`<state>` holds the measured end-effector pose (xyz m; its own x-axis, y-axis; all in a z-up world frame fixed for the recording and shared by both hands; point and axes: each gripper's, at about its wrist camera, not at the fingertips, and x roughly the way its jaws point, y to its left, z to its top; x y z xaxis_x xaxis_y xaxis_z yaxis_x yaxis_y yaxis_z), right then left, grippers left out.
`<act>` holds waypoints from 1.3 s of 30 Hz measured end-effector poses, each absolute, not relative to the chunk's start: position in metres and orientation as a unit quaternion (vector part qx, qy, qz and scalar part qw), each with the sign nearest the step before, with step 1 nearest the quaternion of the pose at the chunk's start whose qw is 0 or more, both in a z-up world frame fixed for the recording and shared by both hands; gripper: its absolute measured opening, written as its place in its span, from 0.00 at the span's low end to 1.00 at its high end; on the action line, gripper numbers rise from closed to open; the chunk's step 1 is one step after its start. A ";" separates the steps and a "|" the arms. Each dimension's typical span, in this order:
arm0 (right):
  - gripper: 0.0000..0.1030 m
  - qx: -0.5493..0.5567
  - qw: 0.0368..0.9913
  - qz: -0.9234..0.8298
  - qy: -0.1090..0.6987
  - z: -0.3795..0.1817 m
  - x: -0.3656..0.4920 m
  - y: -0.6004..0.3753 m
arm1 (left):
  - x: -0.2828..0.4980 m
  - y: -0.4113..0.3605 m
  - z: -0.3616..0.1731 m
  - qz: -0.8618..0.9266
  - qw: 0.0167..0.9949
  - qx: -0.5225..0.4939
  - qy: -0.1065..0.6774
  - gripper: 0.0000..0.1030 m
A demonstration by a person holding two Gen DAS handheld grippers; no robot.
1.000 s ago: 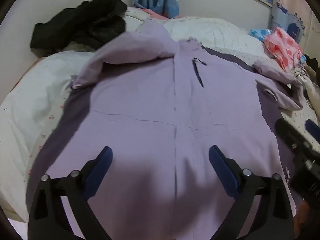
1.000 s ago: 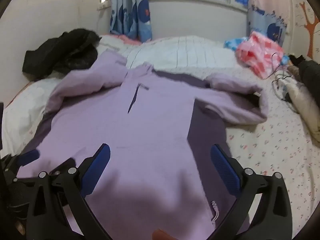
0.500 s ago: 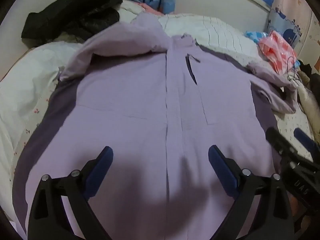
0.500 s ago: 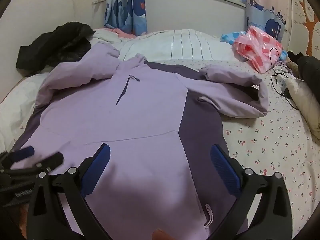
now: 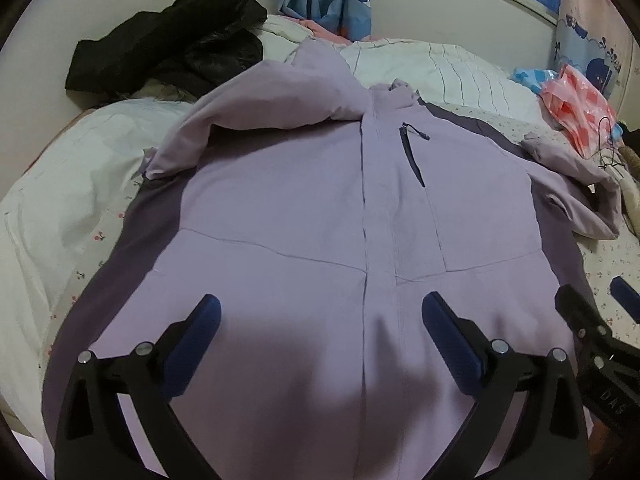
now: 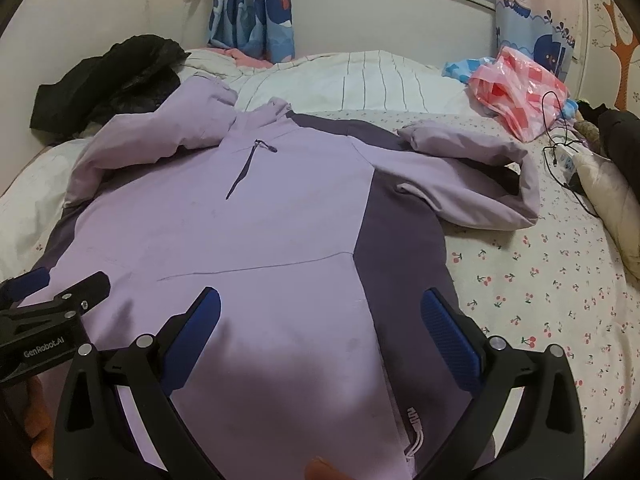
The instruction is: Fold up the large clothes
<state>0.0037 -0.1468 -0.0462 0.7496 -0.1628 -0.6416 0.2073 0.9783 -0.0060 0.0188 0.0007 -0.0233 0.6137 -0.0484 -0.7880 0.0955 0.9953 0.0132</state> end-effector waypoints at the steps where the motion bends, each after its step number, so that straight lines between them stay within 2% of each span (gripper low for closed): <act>1: 0.94 0.033 0.935 -0.099 0.339 -0.046 0.004 -0.147 | 0.019 0.001 -0.024 -0.039 0.897 0.026 0.439 0.94; 39: 0.94 0.030 0.920 -0.095 0.379 -0.076 0.013 -0.150 | 0.018 -0.008 -0.034 -0.043 0.890 0.059 0.449 0.94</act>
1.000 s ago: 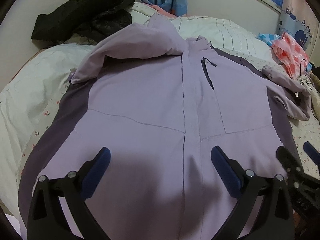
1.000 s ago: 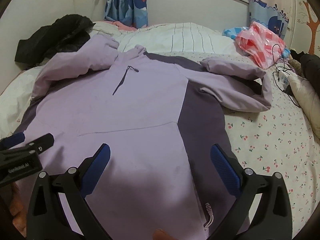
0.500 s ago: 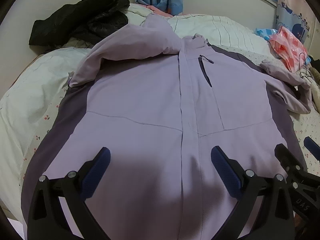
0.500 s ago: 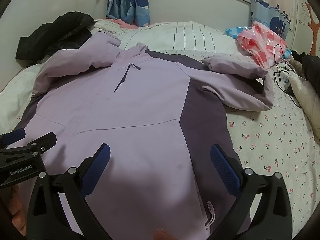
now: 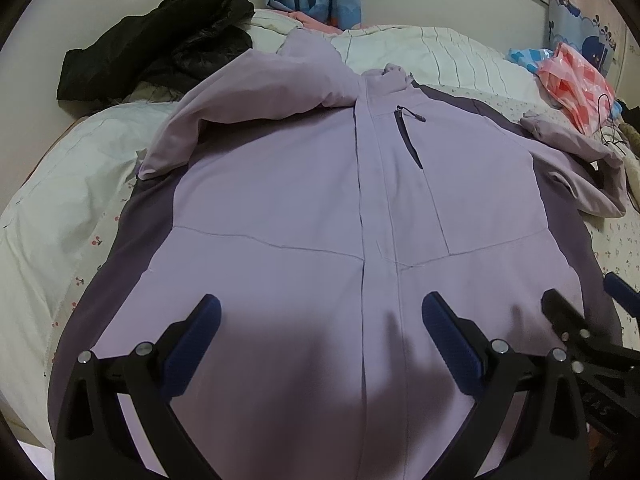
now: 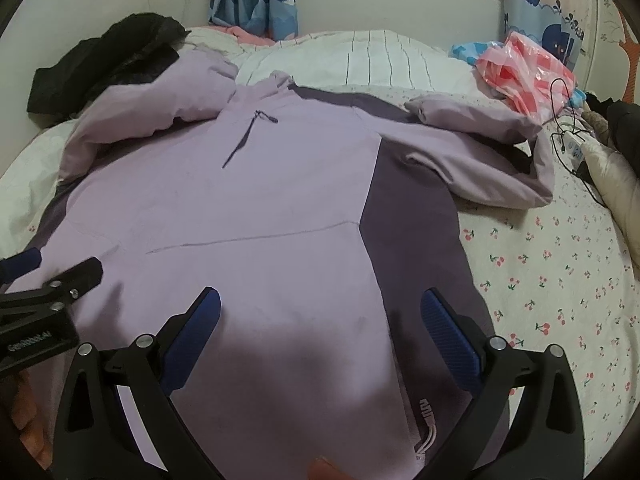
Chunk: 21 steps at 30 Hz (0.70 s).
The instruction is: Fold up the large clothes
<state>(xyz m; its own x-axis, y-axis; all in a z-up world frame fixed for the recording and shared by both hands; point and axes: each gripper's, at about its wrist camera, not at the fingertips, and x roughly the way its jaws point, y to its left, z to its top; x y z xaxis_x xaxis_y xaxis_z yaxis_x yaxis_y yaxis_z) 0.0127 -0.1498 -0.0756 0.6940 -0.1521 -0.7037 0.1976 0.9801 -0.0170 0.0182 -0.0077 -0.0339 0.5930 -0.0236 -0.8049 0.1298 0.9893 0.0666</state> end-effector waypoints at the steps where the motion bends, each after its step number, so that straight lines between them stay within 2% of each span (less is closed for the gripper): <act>1: 0.94 0.029 0.918 -0.095 0.384 -0.078 0.014 -0.150 | 0.018 -0.008 -0.034 -0.043 0.890 0.060 0.449 0.94; 7: 0.94 0.026 0.904 -0.089 0.418 -0.093 0.023 -0.148 | 0.017 -0.007 -0.035 -0.044 0.890 0.061 0.449 0.94; 21: 0.94 0.009 0.899 -0.083 0.429 -0.101 0.027 -0.141 | 0.017 -0.003 -0.034 -0.045 0.889 0.060 0.451 0.94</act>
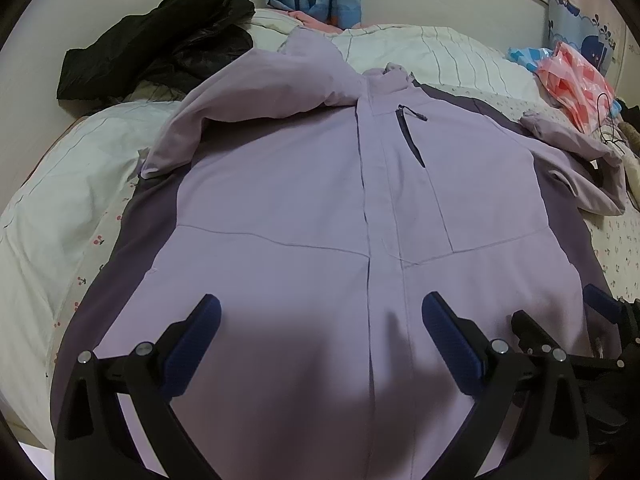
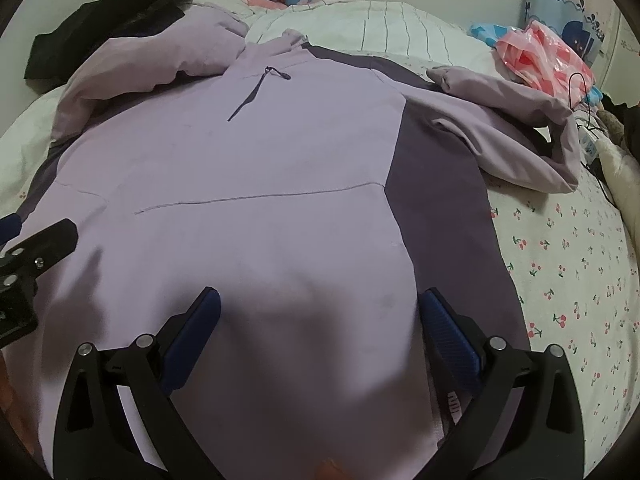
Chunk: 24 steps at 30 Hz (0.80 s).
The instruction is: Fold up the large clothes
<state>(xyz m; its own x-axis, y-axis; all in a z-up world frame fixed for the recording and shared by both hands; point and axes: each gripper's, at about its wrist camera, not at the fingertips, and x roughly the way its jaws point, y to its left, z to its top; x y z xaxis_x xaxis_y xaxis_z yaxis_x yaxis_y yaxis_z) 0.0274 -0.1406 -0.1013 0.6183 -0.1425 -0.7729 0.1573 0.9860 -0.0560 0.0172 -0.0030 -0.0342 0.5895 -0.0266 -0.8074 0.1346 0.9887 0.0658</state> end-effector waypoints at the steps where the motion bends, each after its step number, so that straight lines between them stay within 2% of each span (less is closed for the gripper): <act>1: 0.94 0.008 0.900 -0.083 0.428 -0.100 0.027 -0.140 | 0.017 -0.003 -0.034 -0.045 0.889 0.060 0.451 0.94; 24: 0.94 0.032 0.927 -0.084 0.363 -0.063 0.009 -0.154 | 0.014 -0.010 -0.032 -0.038 0.894 0.082 0.439 0.94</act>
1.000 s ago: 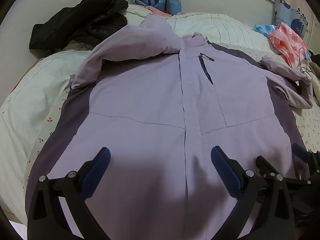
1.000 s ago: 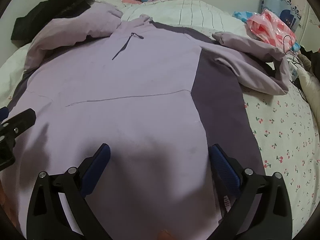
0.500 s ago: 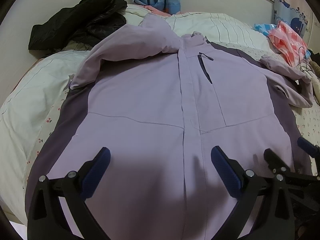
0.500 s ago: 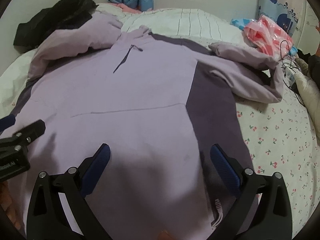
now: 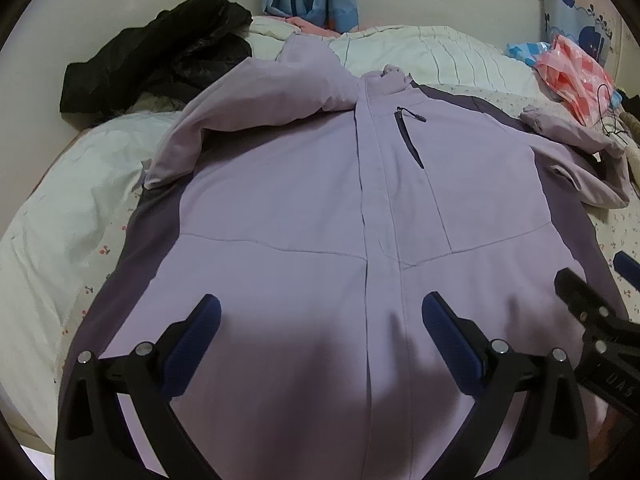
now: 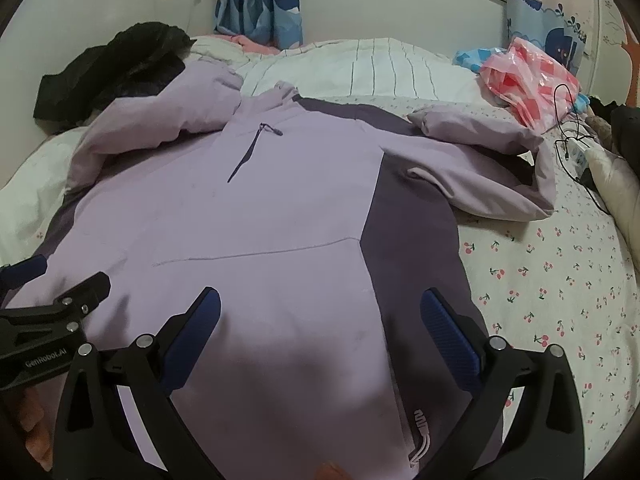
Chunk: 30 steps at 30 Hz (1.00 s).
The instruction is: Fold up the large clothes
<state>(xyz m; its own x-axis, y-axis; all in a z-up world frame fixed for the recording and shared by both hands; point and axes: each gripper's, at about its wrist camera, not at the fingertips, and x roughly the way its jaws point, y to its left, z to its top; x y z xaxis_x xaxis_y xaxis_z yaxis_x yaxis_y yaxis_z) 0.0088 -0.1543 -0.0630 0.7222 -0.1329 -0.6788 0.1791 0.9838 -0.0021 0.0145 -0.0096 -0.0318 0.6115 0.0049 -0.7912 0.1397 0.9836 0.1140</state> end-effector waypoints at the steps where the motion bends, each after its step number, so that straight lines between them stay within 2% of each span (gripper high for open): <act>1: 0.94 0.032 0.928 -0.084 0.361 -0.063 0.008 -0.154 | 0.014 -0.010 -0.032 -0.038 0.894 0.084 0.438 0.94; 30: 0.94 0.041 0.935 -0.095 0.339 -0.050 0.001 -0.162 | 0.005 -0.023 -0.025 -0.043 0.903 0.109 0.414 0.94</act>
